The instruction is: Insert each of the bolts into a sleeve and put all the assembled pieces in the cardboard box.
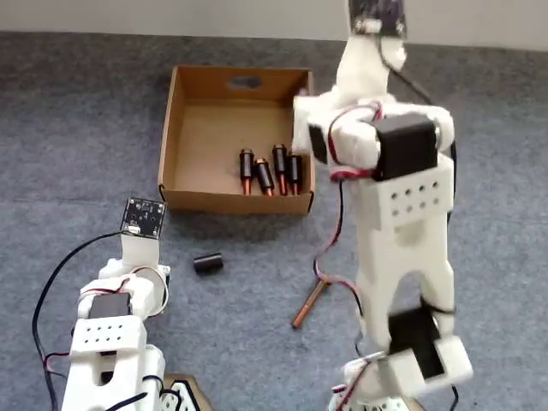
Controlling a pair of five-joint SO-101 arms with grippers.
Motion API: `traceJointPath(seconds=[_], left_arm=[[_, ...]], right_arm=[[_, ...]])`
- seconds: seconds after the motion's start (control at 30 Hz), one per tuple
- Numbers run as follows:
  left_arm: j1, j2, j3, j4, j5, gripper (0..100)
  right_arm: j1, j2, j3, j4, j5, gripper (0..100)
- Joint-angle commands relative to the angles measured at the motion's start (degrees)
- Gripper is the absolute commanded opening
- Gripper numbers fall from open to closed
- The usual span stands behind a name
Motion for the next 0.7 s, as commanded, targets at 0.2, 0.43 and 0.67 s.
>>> traceJointPath(seconds=[0.2, 0.43, 0.67], left_arm=[[-6.5, -0.8, -1.9, -1.0, -0.3, 2], [-17.3, -0.8, -4.4, -2.9, 0.1, 2], [-29.3, -0.8, -5.8, -7.1, 14.2, 2]], right_arm=[[-11.9, -20.6, 50.8, -18.7, 6.9, 17.8], [-26.2, -26.8, 74.7, -34.9, 20.0, 17.8], [-29.7, -24.6, 81.3, -47.3, 20.3, 18.1]])
